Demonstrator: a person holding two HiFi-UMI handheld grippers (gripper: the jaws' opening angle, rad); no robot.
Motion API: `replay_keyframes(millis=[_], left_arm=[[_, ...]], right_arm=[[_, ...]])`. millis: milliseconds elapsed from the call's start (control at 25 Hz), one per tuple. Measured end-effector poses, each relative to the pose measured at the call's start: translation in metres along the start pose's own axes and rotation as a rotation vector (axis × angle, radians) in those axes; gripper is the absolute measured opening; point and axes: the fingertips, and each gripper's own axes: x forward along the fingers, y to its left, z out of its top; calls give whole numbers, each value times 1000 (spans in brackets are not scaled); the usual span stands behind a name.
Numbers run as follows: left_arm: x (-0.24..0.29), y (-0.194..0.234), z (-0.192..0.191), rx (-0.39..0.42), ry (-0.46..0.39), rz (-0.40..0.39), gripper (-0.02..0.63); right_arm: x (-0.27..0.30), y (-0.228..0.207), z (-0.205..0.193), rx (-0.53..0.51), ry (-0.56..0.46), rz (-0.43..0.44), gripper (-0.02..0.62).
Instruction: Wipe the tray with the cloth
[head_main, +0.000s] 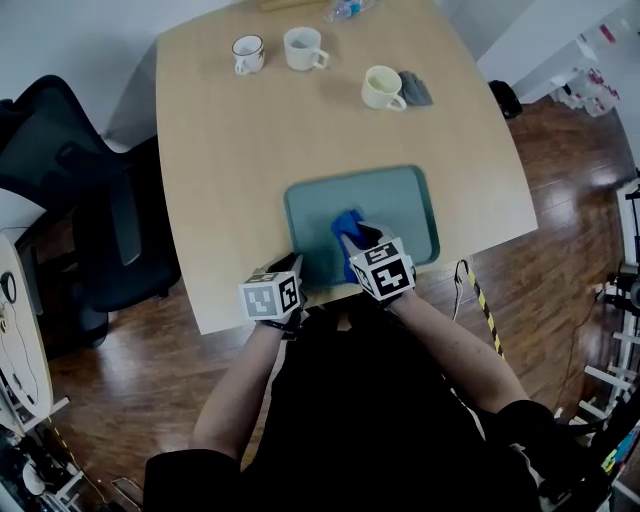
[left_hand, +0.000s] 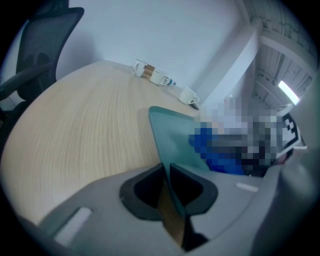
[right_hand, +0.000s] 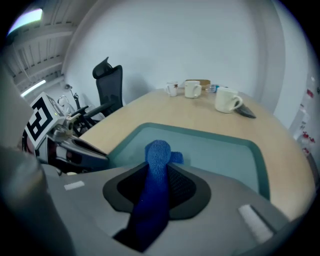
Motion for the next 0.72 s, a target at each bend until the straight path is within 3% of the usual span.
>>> replay_keyframes(millis=[240, 320, 600, 720], left_arm=[[-1, -2, 1, 4, -5, 13, 46], [-1, -3, 1, 3, -9, 19, 46], [1, -2, 3, 7, -16, 31, 40], [0, -1, 4, -6, -16, 33, 37]], right_arm=[[-58, -123, -47, 124, 28, -183, 112], [-74, -145, -54, 160, 15, -197, 112], [-88, -129, -68, 187, -6, -46, 112], [-81, -113, -67, 233, -42, -58, 112]])
